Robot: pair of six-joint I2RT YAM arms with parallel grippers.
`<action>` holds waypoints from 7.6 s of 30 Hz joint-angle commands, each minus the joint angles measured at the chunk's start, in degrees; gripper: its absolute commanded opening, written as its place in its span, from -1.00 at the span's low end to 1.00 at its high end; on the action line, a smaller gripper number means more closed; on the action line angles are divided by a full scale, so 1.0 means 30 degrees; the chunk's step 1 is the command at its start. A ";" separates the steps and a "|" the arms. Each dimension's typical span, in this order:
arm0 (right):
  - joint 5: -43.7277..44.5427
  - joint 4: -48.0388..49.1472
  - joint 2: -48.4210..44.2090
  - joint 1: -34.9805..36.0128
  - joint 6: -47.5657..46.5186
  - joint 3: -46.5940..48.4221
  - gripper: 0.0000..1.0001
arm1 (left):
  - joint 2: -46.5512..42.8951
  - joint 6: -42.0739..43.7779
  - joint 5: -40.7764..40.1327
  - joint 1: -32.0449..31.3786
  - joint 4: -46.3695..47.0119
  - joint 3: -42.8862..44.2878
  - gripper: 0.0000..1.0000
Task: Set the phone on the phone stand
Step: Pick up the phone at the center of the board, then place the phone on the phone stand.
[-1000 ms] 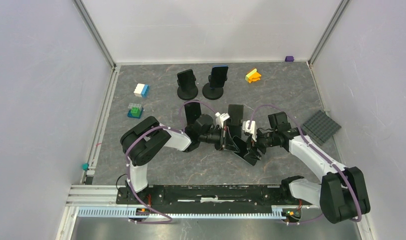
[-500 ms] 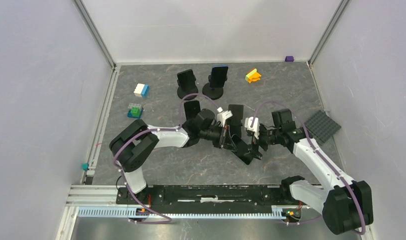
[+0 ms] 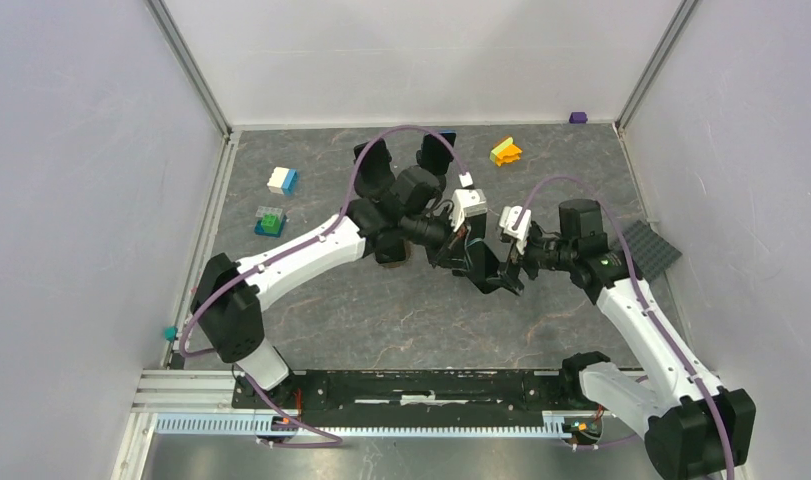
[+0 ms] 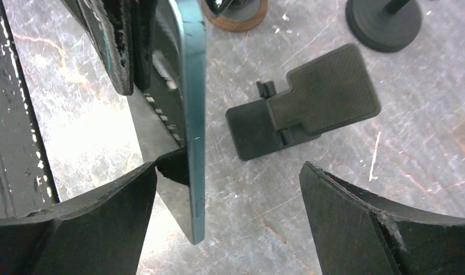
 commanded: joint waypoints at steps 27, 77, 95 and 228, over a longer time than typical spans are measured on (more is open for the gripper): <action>-0.9303 0.0875 0.5264 -0.0032 0.0861 0.2271 0.13 | 0.0266 1.0398 -0.1397 -0.0138 -0.7458 0.4670 -0.96; -0.8438 3.1046 1.0402 -0.2920 2.5755 -0.0539 -0.99 | -0.5285 0.3807 -0.0078 0.4751 0.0767 -0.0776 0.99; -0.7555 2.3712 1.1967 -0.3548 1.9323 0.0259 -1.00 | -0.5069 0.3437 0.0288 0.4751 0.0994 -0.1125 0.99; -0.8960 2.5131 1.3174 -0.4484 1.7569 -0.1070 -0.15 | -0.4438 0.2594 0.2007 0.4746 0.1272 -0.1394 0.99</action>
